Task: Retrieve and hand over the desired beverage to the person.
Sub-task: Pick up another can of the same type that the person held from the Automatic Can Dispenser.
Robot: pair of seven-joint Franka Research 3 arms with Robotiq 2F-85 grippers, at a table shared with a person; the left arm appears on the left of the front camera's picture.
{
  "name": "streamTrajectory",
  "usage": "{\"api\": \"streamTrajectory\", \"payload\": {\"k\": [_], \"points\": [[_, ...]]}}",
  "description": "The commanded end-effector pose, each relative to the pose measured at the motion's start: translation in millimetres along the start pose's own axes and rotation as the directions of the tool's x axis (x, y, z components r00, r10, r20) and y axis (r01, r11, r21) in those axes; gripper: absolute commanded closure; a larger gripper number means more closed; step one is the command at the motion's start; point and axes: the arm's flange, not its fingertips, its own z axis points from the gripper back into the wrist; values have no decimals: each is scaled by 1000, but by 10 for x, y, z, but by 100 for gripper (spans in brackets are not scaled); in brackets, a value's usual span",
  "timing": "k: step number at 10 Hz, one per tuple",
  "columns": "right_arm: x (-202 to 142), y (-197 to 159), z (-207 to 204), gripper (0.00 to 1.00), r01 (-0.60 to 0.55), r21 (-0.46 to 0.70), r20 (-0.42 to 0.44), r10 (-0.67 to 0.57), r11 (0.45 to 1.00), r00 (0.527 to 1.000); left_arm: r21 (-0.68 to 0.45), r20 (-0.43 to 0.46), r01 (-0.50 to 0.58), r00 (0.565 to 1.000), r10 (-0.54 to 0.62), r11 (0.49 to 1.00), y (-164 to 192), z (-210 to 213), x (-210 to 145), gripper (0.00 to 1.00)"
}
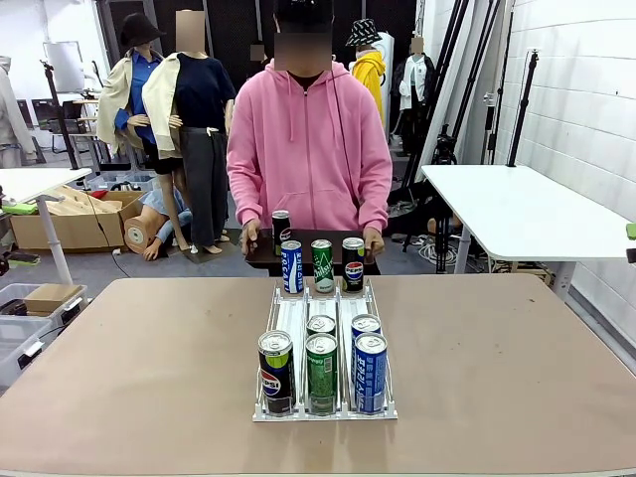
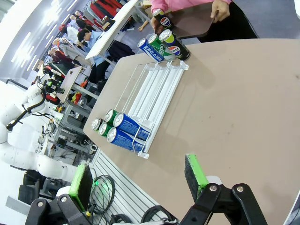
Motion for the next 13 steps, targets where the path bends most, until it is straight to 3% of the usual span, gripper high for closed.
{"api": "streamTrajectory", "payload": {"k": [1,6,13], "points": [[18,42,-40,0,1,0,-12,-1,1000,1000,0,2,2,1000,-2,1000,-7,11,-4,0],[187,509,-556,0,10,-42,-136,-16,999,991,0,2,2,1000,-2,1000,-7,11,-4,0],[660,1075,-1558,0,33,-254,-308,-114,967,945,0,2,2,1000,-2,1000,-7,11,-4,0]]}}
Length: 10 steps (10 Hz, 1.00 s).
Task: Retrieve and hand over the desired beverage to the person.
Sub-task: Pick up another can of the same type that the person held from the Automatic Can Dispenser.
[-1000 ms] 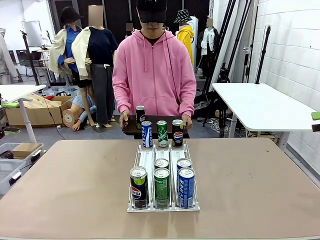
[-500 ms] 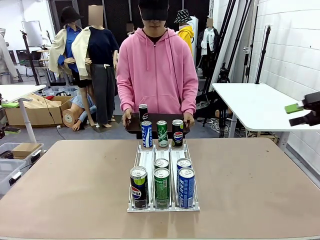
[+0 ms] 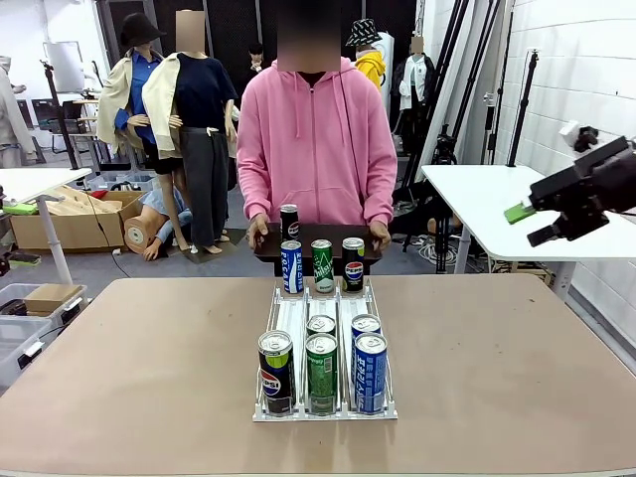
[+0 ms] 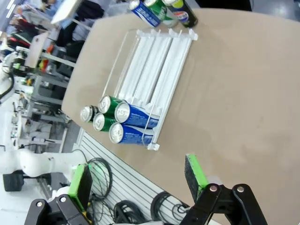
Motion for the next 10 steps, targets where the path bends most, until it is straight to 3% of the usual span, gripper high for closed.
{"api": "streamTrajectory", "payload": {"k": [1,10], "points": [[176,117,-197,0,49,-73,-60,-54,996,997,0,4,3,1000,-3,1000,-13,20,-8,0],[622,916,-1373,0,23,-380,-282,-139,925,949,0,4,3,1000,-3,1000,-13,20,-8,0]]}}
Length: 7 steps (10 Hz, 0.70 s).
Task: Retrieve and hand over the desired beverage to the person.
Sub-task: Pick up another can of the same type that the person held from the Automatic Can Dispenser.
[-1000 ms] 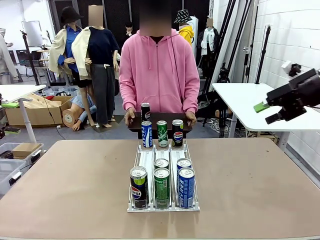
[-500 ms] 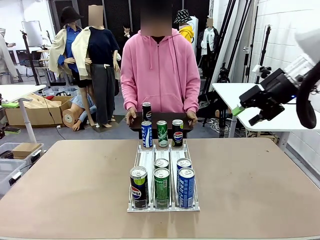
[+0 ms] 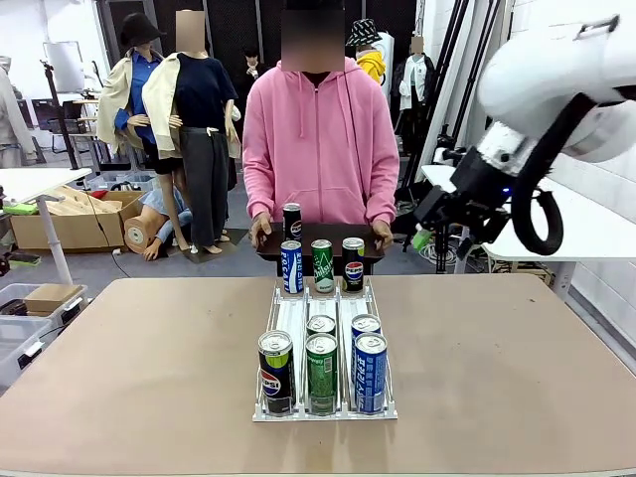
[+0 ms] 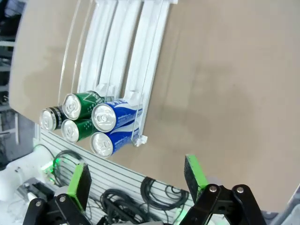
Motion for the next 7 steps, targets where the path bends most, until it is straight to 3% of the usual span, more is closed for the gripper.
{"api": "streamTrajectory", "payload": {"k": [1,5,7], "points": [[108,166,-108,0,16,-62,-56,-19,998,998,0,5,4,1000,-4,1000,-15,21,-8,0],[88,577,-581,0,8,-160,-146,-32,987,989,0,5,4,1000,-4,1000,-15,21,-8,0],[4,715,-791,0,-9,-170,-146,-16,985,989,0,5,4,1000,-4,1000,-15,21,-8,0]]}}
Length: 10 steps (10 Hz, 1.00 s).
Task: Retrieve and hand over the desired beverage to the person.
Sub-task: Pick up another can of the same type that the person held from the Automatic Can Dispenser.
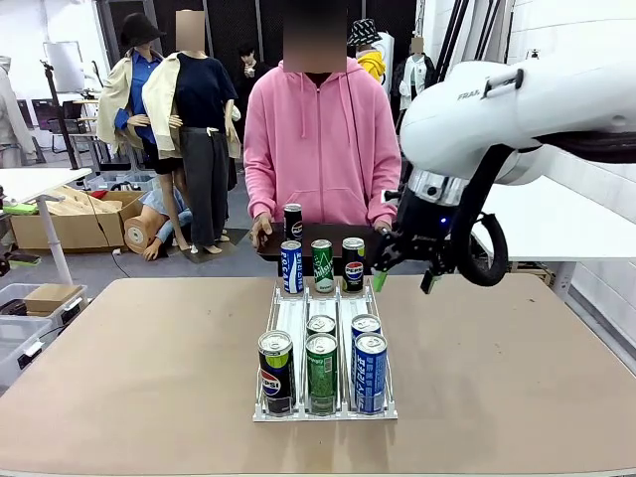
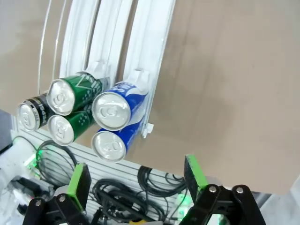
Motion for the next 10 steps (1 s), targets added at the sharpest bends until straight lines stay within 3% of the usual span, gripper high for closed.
{"api": "streamTrajectory", "payload": {"k": [1,10], "points": [[1,130,-110,0,3,-41,16,-2,999,1000,0,5,4,1000,-4,1000,-15,22,-8,0],[-367,474,-654,0,-38,-120,9,40,992,999,0,5,4,1000,-4,1000,-15,22,-8,0]]}}
